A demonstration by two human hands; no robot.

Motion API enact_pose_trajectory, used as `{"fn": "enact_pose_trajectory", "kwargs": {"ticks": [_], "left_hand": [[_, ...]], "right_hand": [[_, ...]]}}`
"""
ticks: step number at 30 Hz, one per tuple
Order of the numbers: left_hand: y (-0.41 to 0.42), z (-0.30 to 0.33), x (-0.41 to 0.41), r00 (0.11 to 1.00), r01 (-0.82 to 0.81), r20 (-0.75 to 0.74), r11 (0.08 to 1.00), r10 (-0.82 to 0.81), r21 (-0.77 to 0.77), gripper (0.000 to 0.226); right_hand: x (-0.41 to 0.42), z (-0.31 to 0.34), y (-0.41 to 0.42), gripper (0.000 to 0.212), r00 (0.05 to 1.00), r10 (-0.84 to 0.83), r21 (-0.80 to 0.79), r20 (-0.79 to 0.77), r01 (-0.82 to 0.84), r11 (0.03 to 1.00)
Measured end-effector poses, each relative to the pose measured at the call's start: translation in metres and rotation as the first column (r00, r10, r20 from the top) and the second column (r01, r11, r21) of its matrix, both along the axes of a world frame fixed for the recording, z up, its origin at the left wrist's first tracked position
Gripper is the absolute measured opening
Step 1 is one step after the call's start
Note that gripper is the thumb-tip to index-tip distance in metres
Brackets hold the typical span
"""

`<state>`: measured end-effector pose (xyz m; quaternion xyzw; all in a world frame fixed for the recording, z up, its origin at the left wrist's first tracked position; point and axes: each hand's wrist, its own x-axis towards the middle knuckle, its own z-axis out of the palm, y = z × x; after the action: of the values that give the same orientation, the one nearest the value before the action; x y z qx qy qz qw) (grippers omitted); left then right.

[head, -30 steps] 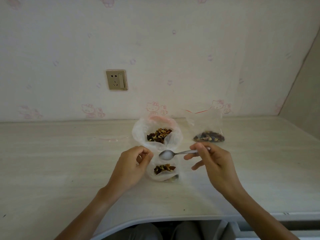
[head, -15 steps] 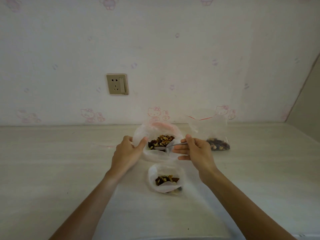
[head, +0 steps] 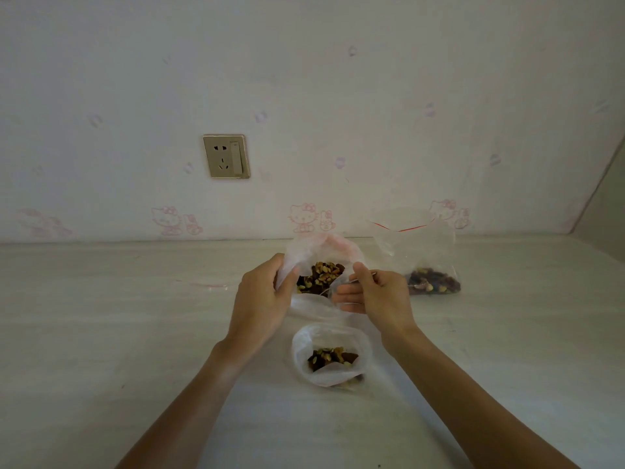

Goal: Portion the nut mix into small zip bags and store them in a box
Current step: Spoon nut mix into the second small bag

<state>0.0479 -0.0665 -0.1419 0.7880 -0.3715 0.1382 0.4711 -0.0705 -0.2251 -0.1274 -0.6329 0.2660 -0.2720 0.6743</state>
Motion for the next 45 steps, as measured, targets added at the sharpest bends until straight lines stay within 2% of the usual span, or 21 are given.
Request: {"fn": "enact_pose_trajectory", "kwargs": {"ticks": [5,11,18,23,27,30,34,37,41,45], "left_hand": [[0.0,0.001,-0.002,1.0,0.011,0.015,1.0,-0.011,-0.019,0.037],[0.003,0.0,0.0,0.995,-0.058,-0.083,0.998,0.056,-0.028,0.026],[0.003,0.0,0.0,0.966,-0.165,-0.18,0.977,0.188,0.133,0.027],[0.005,0.006,-0.005,0.957,-0.098,-0.263,0.989,0.124,0.109,0.028],[0.004,0.008,-0.011,0.972,-0.006,-0.233,0.999,0.015,0.039,0.029],[0.002,0.009,-0.013,0.981,0.024,-0.191,1.0,-0.019,0.02,0.031],[0.002,0.008,-0.01,0.981,0.031,-0.191,0.999,-0.037,-0.031,0.019],[0.002,0.006,-0.01,0.981,0.044,-0.189,0.998,-0.053,-0.048,0.015],[0.001,0.004,-0.01,0.983,0.037,-0.177,0.999,-0.043,-0.039,0.034],[0.002,0.001,-0.009,0.984,0.018,-0.175,0.999,-0.022,-0.028,0.023]], "right_hand": [[0.004,-0.001,0.001,0.04,1.0,-0.001,0.057,0.019,0.0,0.998],[0.004,0.0,0.0,0.04,0.998,-0.004,0.012,0.065,0.004,1.0],[0.005,-0.005,0.0,0.035,0.998,0.007,-0.086,0.055,-0.002,0.996],[0.016,-0.009,0.002,0.036,0.998,-0.029,-0.136,0.059,0.036,0.99],[0.019,-0.015,0.004,0.039,0.996,-0.071,-0.204,0.059,0.082,0.976],[0.019,-0.016,0.003,0.037,0.994,-0.087,-0.104,0.067,0.093,0.99],[0.017,-0.015,0.002,0.033,0.991,-0.112,0.015,0.068,0.111,0.994],[0.017,-0.013,0.003,0.031,0.991,-0.116,-0.002,0.072,0.117,0.993],[0.018,-0.014,0.002,0.032,0.995,-0.09,-0.035,0.034,0.091,0.995],[0.017,-0.015,0.002,0.036,0.997,-0.076,-0.049,0.014,0.077,0.996]]}}
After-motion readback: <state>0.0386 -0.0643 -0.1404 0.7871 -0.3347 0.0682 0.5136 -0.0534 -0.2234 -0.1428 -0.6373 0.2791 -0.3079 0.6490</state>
